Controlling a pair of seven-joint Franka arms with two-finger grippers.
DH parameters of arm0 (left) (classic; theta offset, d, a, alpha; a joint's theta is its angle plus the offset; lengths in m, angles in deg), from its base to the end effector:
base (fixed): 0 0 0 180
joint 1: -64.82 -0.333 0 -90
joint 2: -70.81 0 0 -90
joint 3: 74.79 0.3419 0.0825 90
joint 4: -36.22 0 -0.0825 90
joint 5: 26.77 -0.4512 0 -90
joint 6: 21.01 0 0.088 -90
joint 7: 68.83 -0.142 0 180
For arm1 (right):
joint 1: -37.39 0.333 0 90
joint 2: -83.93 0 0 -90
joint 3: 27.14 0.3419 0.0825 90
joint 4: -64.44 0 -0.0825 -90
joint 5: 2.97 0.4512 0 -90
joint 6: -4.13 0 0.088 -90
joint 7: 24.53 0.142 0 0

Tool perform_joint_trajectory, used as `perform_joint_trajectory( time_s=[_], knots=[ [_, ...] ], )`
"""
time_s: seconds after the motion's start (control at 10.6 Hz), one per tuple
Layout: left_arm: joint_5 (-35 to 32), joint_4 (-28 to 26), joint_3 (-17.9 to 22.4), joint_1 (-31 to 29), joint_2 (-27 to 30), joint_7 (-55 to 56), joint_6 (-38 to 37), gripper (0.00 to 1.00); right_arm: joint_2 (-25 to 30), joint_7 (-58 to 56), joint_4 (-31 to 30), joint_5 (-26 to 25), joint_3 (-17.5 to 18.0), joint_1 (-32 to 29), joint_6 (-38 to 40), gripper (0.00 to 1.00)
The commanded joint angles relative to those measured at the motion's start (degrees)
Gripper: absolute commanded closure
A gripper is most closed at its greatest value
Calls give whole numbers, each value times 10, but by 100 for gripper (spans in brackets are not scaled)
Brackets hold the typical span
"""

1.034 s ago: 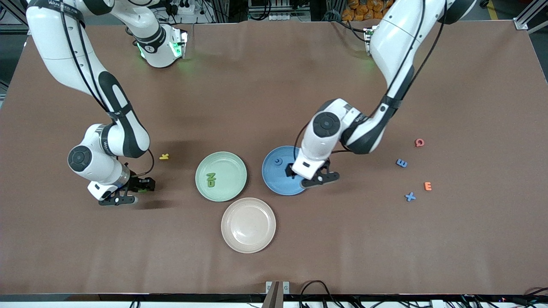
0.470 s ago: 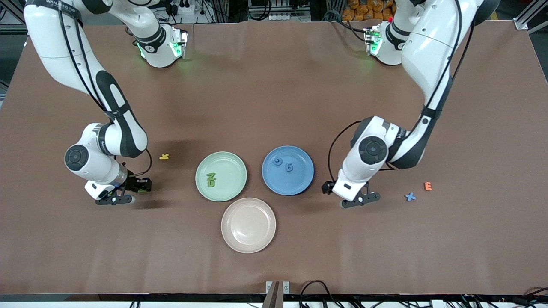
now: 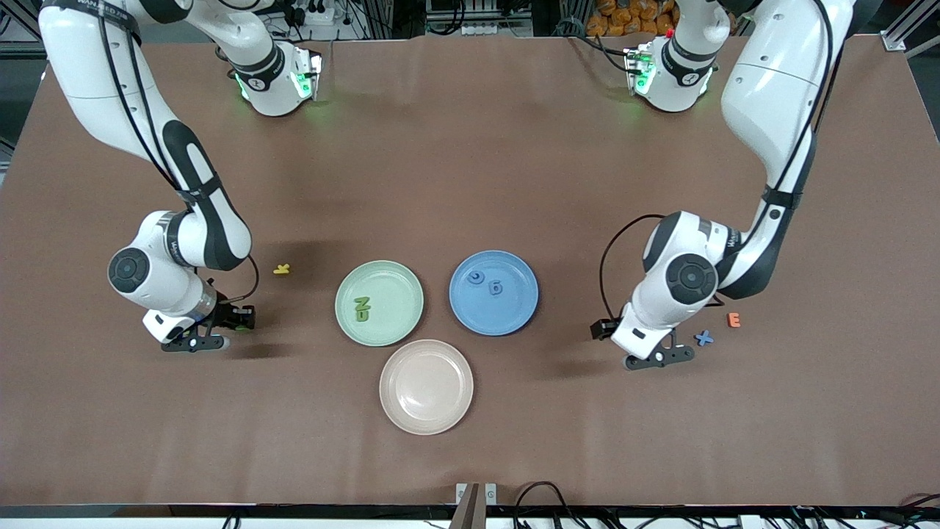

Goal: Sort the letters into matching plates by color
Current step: 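Grasp the green b with the right gripper while the left gripper returns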

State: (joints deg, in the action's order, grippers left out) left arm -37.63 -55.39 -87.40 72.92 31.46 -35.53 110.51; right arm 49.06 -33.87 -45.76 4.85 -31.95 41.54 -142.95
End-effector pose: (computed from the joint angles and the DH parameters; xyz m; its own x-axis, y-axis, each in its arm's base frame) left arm 0.7263 -0.2476 0.1805 0.9889 0.1459 0.0284 0.1456 -0.9893 0.0110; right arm 0.6825 -0.0080 0.1062 0.9977 0.0537 0.0421 0.0547 -0.9982 -0.0240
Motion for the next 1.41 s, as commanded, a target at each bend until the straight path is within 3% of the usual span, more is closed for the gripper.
perform_joint_trajectory(
  time_s=[0.0, 0.19, 0.75, 1.32],
  knots=[
    [-13, -5, -6, -56, 9, -62, -28, 0, 3, -1, -13, 2, 4, -5, -5, 65],
    [-6, -11, -14, -108, 11, -101, -31, 0, 5, -1, -12, 1, 5, -4, -2, 67],
    [-4, -22, -8, -144, 6, -86, -28, 0, 45, 8, -12, 4, 4, 13, 47, 68],
    [-7, -22, -2, -161, -20, -75, 18, 0, 52, 140, -9, 6, 5, 76, 51, 68]
  ],
)
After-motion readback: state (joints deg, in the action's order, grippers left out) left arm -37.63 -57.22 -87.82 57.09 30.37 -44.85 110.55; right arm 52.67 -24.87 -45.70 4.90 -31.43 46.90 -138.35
